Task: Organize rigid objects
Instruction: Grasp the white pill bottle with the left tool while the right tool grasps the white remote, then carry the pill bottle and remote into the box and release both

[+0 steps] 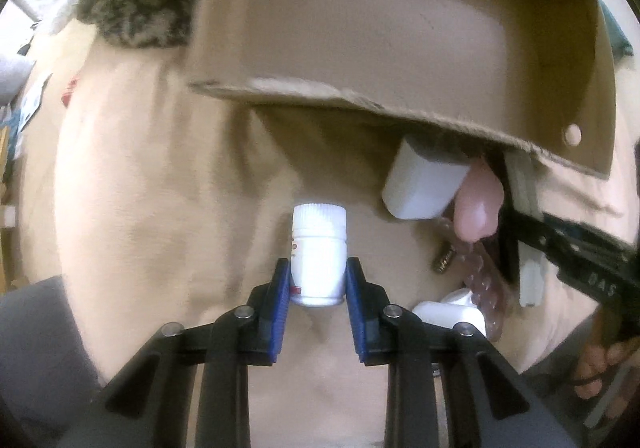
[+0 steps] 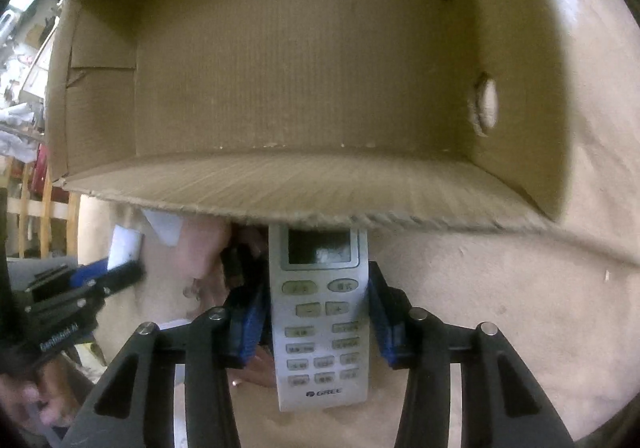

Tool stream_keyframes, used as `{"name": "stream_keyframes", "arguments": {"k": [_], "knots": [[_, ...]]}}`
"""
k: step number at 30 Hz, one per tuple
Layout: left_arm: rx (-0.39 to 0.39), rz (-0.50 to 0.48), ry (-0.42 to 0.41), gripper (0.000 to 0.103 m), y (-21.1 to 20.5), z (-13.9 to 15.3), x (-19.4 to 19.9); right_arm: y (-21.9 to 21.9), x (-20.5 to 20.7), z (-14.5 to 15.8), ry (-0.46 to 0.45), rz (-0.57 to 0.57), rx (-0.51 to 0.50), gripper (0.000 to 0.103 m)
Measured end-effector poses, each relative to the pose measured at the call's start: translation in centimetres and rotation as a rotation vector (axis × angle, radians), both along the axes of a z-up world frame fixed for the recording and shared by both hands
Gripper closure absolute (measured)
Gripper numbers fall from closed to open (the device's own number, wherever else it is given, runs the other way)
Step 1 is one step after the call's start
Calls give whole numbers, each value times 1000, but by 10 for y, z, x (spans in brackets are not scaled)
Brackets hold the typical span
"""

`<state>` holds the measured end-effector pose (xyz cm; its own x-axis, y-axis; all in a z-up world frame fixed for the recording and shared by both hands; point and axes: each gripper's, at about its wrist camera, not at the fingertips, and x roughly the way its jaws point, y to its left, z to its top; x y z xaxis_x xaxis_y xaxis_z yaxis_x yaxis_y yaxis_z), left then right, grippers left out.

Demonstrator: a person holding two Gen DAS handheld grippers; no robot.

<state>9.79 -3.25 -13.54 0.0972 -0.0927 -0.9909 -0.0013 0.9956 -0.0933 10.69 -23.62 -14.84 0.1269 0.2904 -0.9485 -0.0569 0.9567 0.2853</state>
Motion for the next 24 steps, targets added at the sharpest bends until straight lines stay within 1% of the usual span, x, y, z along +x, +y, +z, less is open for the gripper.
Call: {"name": "stream_keyframes", "arguments": {"k": [4,6,9,10,14,19,21,22,24], "knots": [[6,35,-28,79,8,11,-4,-1,-12,7,-20,-29,-15,55],[1,45,-36,79,11,9,-10,1,-17,13,-32,-26,-16,55],[2,55,-52,79,17,13,-14,6,-24,21,-53,-34,-19,55],[-1,62,-55,79,24,13,-19,7,-26,23,-54,-45,-12,55],[-14,86,-67,79,38,30,-32,7,-47,36,-83,-49,2,55],[-25,111,-106,79,50,46,-47,10,-65,55,-121,-54,65,55],[-28,125,-135,79,59,58,-54,-4,-70,68,-137,-57,78,55],[-26,129,-142,79,55,65,-48,-5,-71,72,-148,-59,82,55],[-31,146,-164,79,62,79,-50,-5,-71,81,-173,-61,87,55]]}}
